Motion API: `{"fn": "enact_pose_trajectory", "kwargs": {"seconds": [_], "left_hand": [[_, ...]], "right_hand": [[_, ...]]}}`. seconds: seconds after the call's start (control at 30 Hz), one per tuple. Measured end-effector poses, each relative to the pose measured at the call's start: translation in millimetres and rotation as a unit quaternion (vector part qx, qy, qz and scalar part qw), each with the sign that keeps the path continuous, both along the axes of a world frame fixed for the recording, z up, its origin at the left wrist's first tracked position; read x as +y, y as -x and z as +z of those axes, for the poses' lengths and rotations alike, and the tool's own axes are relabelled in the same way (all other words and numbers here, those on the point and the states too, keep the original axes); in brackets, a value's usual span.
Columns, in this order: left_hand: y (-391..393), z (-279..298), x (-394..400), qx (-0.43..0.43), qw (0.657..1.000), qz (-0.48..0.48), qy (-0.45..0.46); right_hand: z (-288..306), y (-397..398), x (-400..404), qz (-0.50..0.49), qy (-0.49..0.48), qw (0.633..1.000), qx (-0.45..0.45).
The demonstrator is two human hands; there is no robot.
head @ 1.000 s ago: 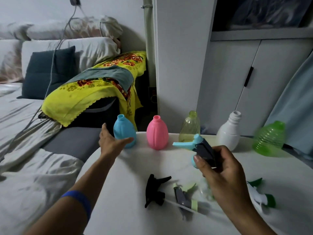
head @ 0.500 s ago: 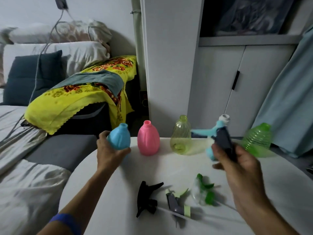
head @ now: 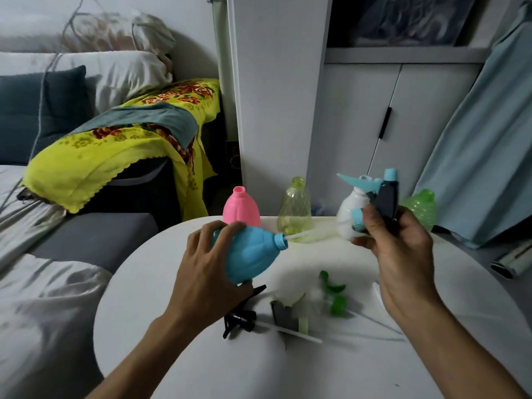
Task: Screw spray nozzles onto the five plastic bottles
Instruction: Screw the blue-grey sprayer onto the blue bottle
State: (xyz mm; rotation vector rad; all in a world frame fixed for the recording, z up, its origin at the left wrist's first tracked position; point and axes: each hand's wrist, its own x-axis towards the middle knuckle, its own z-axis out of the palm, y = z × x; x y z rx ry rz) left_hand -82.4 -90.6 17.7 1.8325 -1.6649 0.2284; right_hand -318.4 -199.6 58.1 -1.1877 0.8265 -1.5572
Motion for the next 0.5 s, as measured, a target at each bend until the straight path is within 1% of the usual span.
{"fn": "enact_pose_trajectory", "kwargs": {"seconds": [0.1,0.17,0.23,0.3,0.37,0.5], "left_hand": [[0,2,-1,0.018,1.0,-0.009,0.007],[1,3,-1,0.014,1.0,-0.02,0.01],[5,3,-1,0.002,1.0,-0.027,0.007],[9,4,-2,-0.03,0.999,-0.023,0.003],[8,6,-1,-0.05,0.998,-0.022,0.003],[6,11,3,-0.044,0.998,-0.046,-0.004]], "right_hand": [[-6,-12,8,0.05,0.014,0.998,0.026],[-13,-21,15,0.082,0.01,0.995,0.05],[-19,-29,19,0.113,0.015,0.99,0.082],[-24,-34,18,0.145,0.016,0.984,0.102],[-26,-33,13,0.174,-0.002,0.979,0.102],[-25,-26,6,0.218,-0.028,0.972,0.086]]}}
